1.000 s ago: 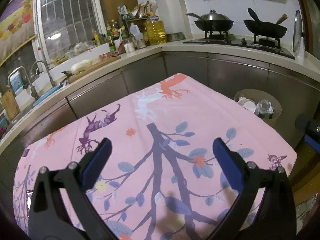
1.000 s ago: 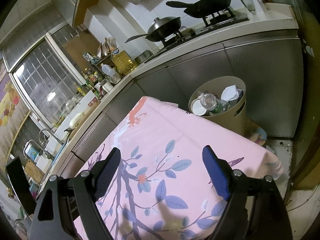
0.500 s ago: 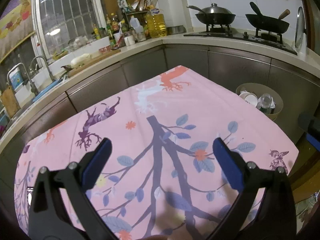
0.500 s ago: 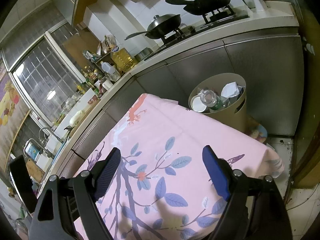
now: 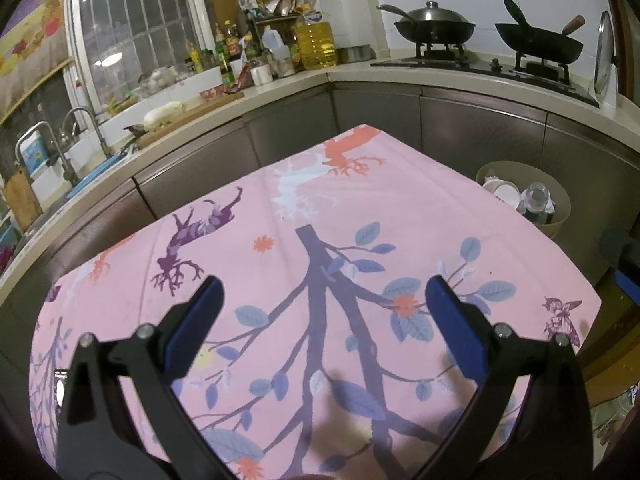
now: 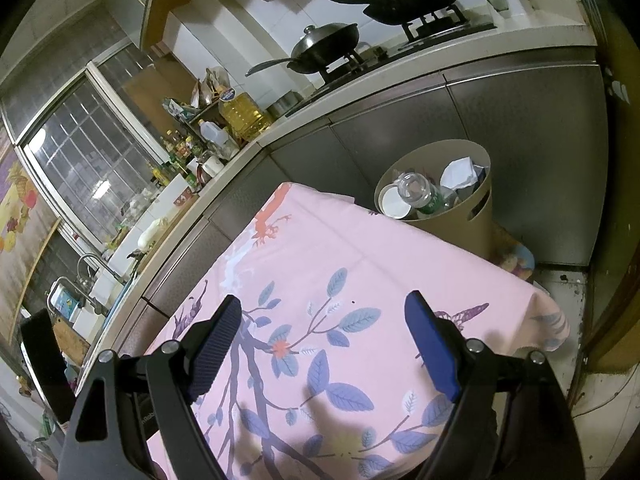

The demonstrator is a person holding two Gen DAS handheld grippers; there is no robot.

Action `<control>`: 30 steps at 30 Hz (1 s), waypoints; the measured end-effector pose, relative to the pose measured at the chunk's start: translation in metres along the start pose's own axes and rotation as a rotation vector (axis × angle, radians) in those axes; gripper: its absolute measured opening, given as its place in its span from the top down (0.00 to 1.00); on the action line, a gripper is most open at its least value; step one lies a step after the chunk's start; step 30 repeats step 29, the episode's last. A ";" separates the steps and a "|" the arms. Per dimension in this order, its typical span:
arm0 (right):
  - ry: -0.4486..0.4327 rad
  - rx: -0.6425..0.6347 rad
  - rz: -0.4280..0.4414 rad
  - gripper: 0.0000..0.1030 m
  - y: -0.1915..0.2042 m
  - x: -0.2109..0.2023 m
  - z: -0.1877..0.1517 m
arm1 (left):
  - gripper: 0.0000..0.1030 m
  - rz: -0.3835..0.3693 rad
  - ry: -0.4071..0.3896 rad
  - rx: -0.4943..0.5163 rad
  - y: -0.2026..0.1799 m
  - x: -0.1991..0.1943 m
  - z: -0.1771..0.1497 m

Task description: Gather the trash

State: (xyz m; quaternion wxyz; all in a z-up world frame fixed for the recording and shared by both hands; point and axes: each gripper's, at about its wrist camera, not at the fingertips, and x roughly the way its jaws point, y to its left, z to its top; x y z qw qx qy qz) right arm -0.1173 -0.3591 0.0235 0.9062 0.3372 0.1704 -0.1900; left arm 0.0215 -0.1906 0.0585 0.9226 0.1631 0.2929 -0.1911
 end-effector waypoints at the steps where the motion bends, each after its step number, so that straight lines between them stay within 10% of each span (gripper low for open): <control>1: 0.000 -0.001 0.000 0.22 0.000 0.000 0.000 | 0.06 0.000 0.002 0.000 -0.001 0.000 0.001; 30: 0.003 -0.002 -0.005 0.22 -0.002 0.003 -0.005 | 0.06 -0.042 -0.023 0.012 -0.004 -0.009 0.003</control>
